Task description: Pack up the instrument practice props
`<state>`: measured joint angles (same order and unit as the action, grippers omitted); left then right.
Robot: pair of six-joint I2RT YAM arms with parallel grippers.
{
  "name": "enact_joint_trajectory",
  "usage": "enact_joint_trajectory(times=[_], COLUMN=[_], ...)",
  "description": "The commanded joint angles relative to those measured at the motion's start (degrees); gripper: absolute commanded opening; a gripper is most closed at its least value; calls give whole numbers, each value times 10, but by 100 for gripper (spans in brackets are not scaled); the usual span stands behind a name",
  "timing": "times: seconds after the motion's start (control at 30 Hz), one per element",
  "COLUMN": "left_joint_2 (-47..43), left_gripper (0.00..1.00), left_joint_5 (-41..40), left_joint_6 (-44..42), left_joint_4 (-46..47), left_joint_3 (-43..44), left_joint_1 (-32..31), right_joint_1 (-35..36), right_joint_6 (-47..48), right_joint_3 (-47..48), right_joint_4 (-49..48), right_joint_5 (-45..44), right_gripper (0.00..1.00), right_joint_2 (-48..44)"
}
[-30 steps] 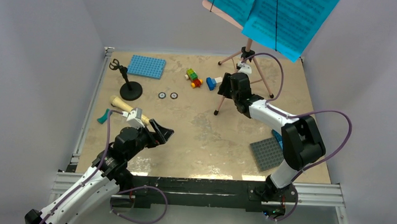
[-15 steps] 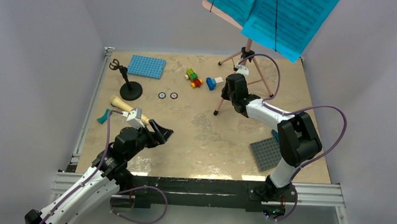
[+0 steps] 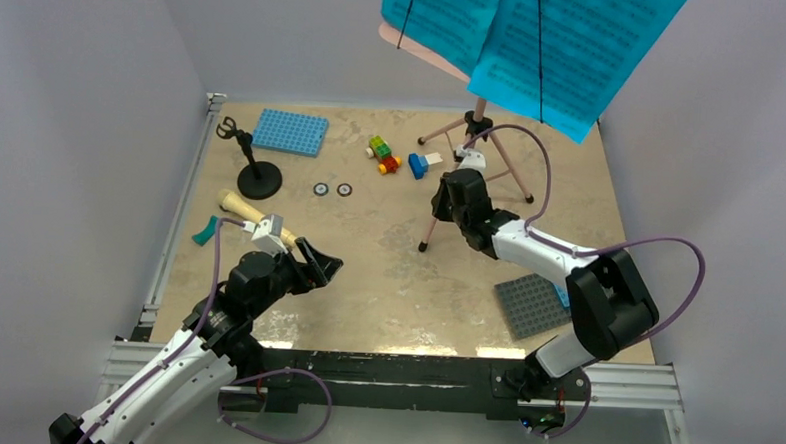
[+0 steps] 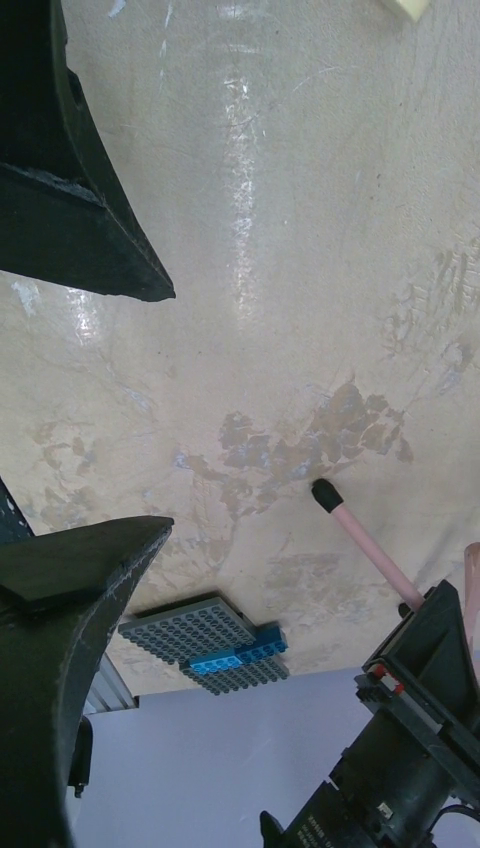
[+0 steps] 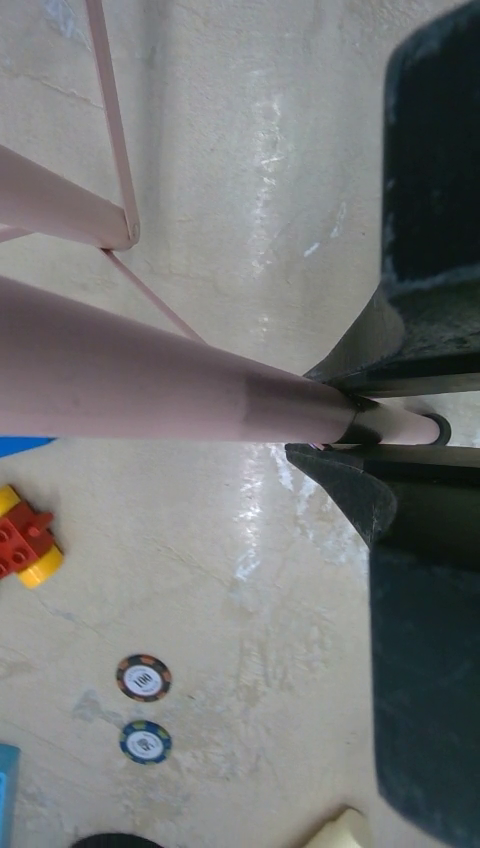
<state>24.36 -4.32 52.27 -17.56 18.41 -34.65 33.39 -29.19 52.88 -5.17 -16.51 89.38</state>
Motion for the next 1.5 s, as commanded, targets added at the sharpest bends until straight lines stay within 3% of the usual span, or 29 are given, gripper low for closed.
enact_joint_trajectory(times=[0.0, 0.43, 1.13, 1.47], left_joint_2=[0, 1, 26, 33], left_gripper=[82, 80, 79, 79], left_joint_5=[-4, -5, -8, -10], left_joint_6=[-10, 7, 12, 20], left_joint_4=[8, 14, 22, 29], left_joint_3=[6, -16, -12, -17], left_joint_1=[-4, -7, -10, -14], right_joint_1=[20, 89, 200, 249], right_joint_6=[27, 22, -65, -79], right_joint_3=[-29, -80, -172, -174], right_joint_4=[-25, -40, -44, -53], right_joint_5=[57, 117, 97, 89], right_gripper=[0, 0, 0, 0], right_joint_2=[-50, -103, -175, -157])
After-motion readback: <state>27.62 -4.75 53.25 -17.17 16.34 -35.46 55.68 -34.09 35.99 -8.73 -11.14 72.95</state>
